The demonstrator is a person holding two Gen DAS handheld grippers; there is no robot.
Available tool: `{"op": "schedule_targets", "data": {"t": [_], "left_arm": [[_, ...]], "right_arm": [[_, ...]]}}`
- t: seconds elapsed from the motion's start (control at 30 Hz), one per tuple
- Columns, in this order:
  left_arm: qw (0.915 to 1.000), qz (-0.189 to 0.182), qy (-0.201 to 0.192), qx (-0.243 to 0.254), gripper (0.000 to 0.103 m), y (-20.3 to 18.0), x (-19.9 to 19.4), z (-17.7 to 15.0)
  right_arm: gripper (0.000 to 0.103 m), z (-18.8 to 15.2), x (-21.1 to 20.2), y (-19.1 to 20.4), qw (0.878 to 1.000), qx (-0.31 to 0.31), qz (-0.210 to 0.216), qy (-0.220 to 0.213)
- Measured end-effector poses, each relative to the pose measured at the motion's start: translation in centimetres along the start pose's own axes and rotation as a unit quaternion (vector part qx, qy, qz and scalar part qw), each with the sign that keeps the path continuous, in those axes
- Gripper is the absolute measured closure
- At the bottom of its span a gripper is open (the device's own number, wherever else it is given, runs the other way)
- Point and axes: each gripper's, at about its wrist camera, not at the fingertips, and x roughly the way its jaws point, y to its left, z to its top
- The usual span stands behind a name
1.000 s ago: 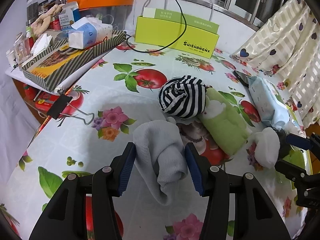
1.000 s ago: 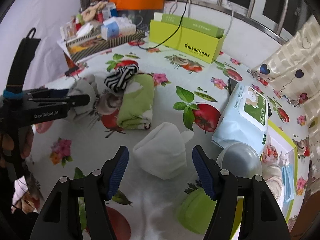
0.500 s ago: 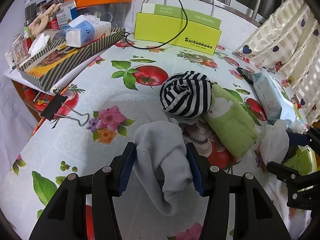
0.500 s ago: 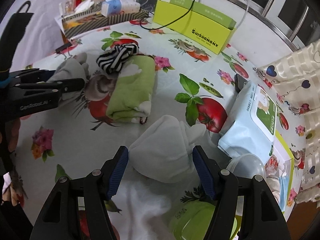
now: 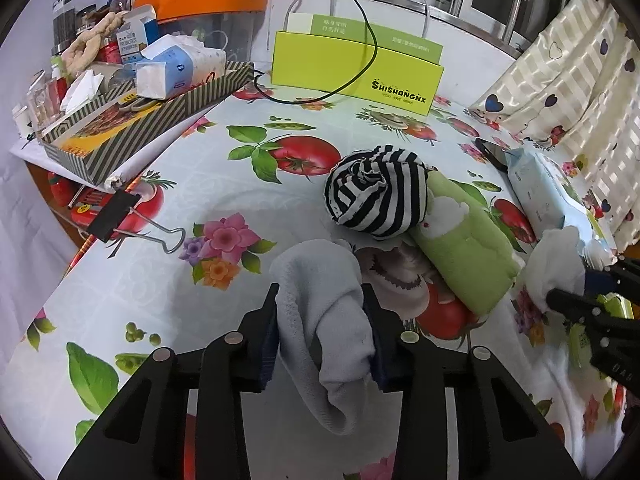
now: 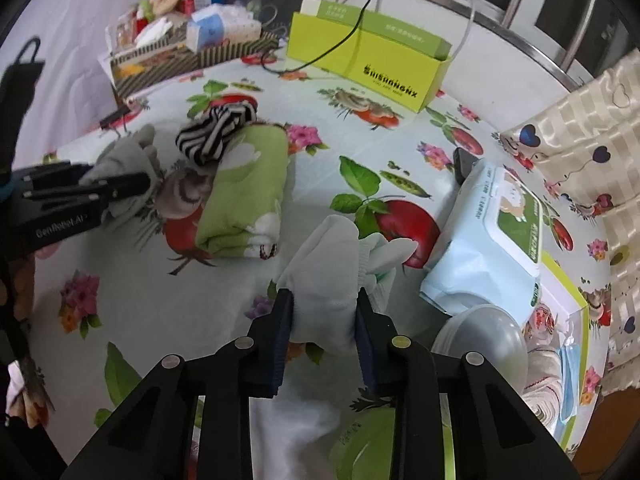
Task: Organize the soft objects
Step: 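Grasp the grey sock with the left gripper while the right grasps the white crumpled cloth, then lift the grey sock off the table with the left gripper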
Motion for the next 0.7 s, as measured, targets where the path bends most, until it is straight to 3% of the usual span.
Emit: {"op": "schedule_targets", "data": {"t": [0.33, 0.7], "left_arm": [[0.9998, -0.007, -0.012, 0.010, 0.069, -1.2, -3.0, -0.7], [0.9977, -0.042, -0.043, 0.031, 0.069, -4.3, -8.1, -1.3]], "right_arm": [[0.075, -1.0, -4.1, 0.0, 0.997, 0.023, 0.034, -0.058], [0.075, -3.0, -9.5, 0.6, 0.990, 0.037, 0.054, -0.127]]}}
